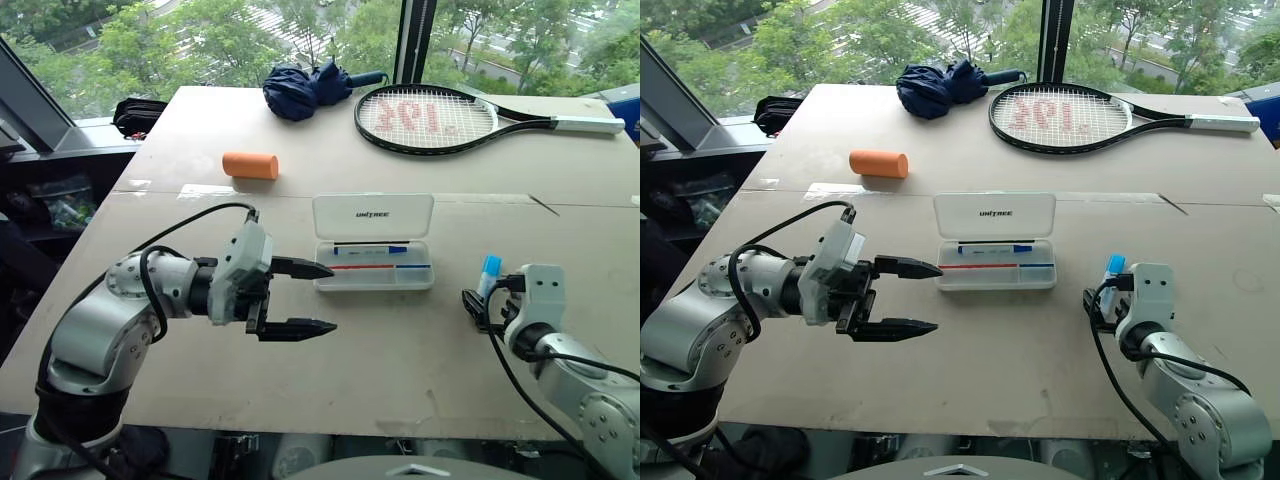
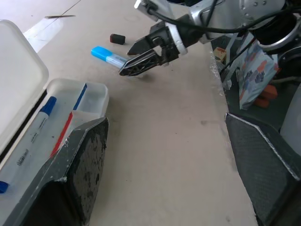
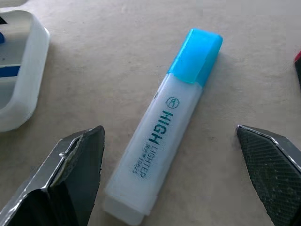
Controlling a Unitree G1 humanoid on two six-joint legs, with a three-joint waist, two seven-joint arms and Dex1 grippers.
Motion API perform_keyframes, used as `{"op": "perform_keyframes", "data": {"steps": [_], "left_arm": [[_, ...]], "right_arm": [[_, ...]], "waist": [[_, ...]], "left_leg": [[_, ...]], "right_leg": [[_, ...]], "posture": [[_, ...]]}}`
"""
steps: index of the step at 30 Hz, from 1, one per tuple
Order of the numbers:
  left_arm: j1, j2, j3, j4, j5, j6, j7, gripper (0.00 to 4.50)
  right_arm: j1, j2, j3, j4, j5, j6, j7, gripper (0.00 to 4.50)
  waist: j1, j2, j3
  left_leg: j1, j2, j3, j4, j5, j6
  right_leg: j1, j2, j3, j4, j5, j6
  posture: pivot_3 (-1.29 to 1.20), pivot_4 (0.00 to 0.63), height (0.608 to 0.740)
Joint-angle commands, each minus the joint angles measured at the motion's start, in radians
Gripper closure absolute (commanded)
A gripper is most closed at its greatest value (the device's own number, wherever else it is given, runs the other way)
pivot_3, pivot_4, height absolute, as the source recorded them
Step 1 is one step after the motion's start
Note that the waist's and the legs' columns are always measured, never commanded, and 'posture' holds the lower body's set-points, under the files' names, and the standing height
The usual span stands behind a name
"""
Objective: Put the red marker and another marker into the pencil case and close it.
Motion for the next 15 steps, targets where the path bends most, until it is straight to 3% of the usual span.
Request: {"op": "perform_keyframes", "data": {"steps": [1, 6, 9, 11, 15], "left_arm": [[0.038, 0.018, 0.046, -0.071, -0.035, -0.010, 0.062, 0.47], [0.090, 0.034, 0.061, -0.100, -0.050, -0.031, 0.090, 0.47], [0.114, 0.038, 0.063, -0.106, -0.054, -0.041, 0.108, 0.47], [0.125, 0.036, 0.064, -0.115, -0.068, -0.037, 0.129, 0.47], [0.182, 0.028, 0.112, -0.137, -0.117, -0.033, 0.169, 0.47]], "right_arm": [[-0.041, 0.016, 0.024, 0.073, -0.084, 0.073, -0.055, 0.51], [-0.051, 0.029, 0.049, 0.068, -0.141, 0.111, -0.052, 2.65], [-0.041, -0.028, 0.067, 0.045, -0.149, 0.106, 0.002, 3.85], [-0.039, -0.114, 0.057, 0.026, -0.100, 0.073, 0.131, 3.84], [-0.052, -0.452, 0.050, 0.031, -0.018, -0.189, 0.630, 3.84]], "waist": [[-0.001, -0.002, -0.001], [-0.006, -0.006, -0.005], [-0.004, -0.007, -0.005], [-0.002, -0.006, -0.005], [-0.006, 0.000, 0.000]], "left_leg": [[0.000, 0.000, 0.000, 0.000, 0.000, 0.000], [0.002, 0.000, 0.001, 0.000, 0.000, 0.000], [0.002, 0.000, 0.001, 0.000, 0.000, 0.000], [0.002, -0.001, 0.001, 0.000, 0.000, 0.000], [0.001, -0.001, 0.002, 0.000, -0.001, 0.001]], "right_leg": [[0.000, 0.000, -0.001, 0.000, 0.000, 0.000], [0.001, 0.001, -0.001, 0.000, 0.000, 0.000], [0.002, 0.001, -0.001, 0.000, 0.000, 0.000], [0.002, 0.001, -0.001, 0.000, 0.000, 0.000], [0.002, 0.000, -0.001, -0.002, 0.001, 0.002]], "posture": [[0.00, 0.150, 0.730], [0.00, 0.150, 0.730], [0.00, 0.150, 0.730], [0.00, 0.150, 0.730], [0.00, 0.150, 0.730]]}}
